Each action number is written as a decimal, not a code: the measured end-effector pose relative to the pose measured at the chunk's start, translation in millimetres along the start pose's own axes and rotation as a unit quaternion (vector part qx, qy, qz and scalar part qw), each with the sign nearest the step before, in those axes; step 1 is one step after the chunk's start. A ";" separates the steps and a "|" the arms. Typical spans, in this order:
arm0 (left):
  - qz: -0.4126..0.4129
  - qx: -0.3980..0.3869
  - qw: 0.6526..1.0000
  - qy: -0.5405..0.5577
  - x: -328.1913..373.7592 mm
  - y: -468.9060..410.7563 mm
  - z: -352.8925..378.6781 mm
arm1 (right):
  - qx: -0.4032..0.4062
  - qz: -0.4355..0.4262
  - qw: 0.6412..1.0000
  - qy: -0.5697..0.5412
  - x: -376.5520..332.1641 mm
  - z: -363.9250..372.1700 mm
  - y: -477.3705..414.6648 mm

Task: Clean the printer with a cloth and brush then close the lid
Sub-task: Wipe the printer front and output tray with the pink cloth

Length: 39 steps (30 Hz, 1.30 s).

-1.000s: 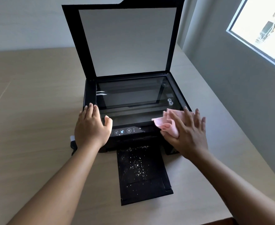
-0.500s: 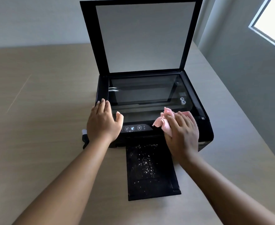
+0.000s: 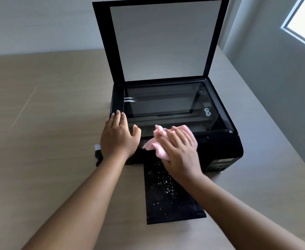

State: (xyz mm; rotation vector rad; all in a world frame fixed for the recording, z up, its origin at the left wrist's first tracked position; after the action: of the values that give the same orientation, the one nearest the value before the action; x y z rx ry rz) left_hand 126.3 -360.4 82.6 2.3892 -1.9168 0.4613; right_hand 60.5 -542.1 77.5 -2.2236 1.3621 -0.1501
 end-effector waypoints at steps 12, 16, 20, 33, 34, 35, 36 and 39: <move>0.006 0.001 1.000 0.000 -1.1 0.7 0.8 | -0.024 -0.047 0.998 0.041 35.0 -20.6 10.7; 0.003 0.003 1.000 0.000 0.9 0.3 0.1 | -0.019 -0.036 0.999 0.028 7.7 -7.3 9.1; 0.000 -0.001 1.000 -0.002 0.5 1.1 0.1 | -0.067 -0.099 0.993 0.017 25.5 -15.5 9.2; -0.003 0.000 1.000 0.002 -0.4 2.8 -0.9 | 0.001 -0.084 0.995 0.048 27.8 -20.6 6.5; -0.002 -0.001 1.000 0.002 -0.4 3.5 -0.7 | 0.000 -0.088 0.995 0.055 33.8 -22.0 8.5; -0.001 -0.002 1.000 0.002 -0.1 4.3 -0.6 | 0.002 -0.084 0.995 0.061 38.6 -23.0 10.0; 0.000 -0.001 1.000 0.002 0.3 4.2 -0.8 | 0.012 -0.071 0.995 0.067 40.0 -23.6 9.7; 0.000 0.002 1.000 0.006 0.1 1.6 -0.4 | 0.046 -0.007 0.995 0.090 23.2 -15.2 2.0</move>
State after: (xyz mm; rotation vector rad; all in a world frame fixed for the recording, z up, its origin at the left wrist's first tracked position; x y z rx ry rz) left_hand 124.7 -360.7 82.8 2.3828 -1.9128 0.4802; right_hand 64.9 -568.3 85.5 -2.1862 1.4030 -0.4181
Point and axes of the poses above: each hand's wrist, its own y-axis away from the middle knuckle, its own z-axis out of the palm, x = y × z, the point moved 5 cm from there along -y, towards the middle knuckle, and after that the axes turned 8 degrees about -z, right-handed, at the moved point
